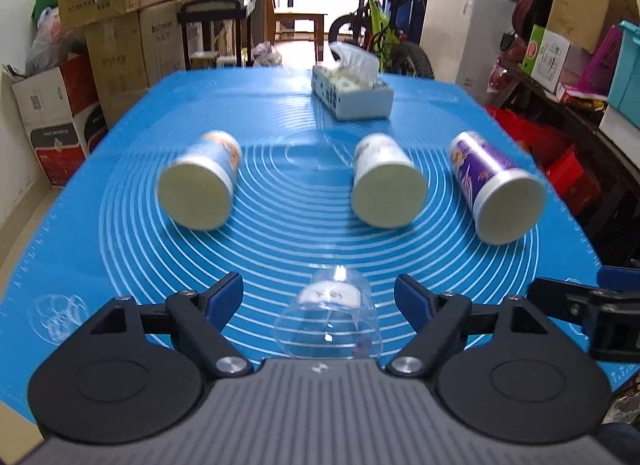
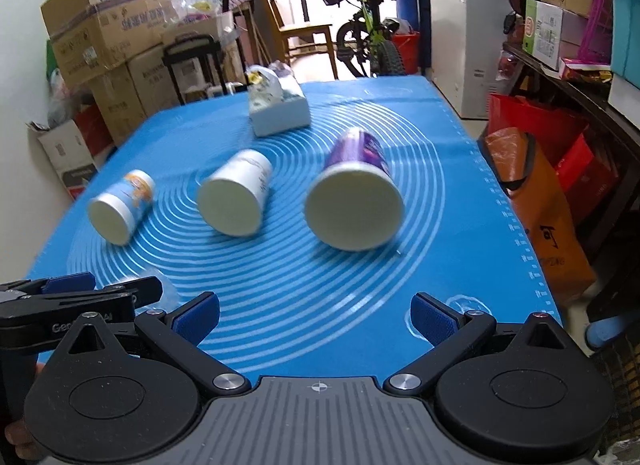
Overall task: Flip cup upside down
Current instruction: 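Grasp the clear cup with the right gripper while the left gripper opens and releases it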
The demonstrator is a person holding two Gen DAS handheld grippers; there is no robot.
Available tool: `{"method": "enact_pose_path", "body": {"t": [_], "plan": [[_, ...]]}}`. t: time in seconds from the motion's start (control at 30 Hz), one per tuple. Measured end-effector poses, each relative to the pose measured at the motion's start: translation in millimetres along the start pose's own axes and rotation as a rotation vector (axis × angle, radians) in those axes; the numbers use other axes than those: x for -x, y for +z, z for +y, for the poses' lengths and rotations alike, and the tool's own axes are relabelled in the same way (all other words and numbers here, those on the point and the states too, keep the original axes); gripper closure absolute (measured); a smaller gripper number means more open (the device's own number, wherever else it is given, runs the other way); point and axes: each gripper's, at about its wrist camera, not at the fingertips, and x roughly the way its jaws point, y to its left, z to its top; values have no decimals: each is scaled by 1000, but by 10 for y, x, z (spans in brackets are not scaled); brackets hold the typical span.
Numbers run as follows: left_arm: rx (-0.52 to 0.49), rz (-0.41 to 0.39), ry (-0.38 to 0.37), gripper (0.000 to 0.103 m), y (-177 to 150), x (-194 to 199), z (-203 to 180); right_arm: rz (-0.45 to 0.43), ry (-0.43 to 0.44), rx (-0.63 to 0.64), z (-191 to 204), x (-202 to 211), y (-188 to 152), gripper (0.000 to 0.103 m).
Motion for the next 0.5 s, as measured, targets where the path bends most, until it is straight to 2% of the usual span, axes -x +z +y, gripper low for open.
{"method": "enact_pose_path", "body": {"t": [0.07,0.27,0.4,0.5], "plan": [[-1,-14,17,10,44,88,70,-1,9,5,55,27,59,2],[4,-18,88,10,102,195,407,50,47,49,364,20,236,2],[40,0,135,10,73,150,676,118,59,66,607,-121,368,5],[67,12,161,10,31,113,842,208,90,37,747,-318,442,9]]}}
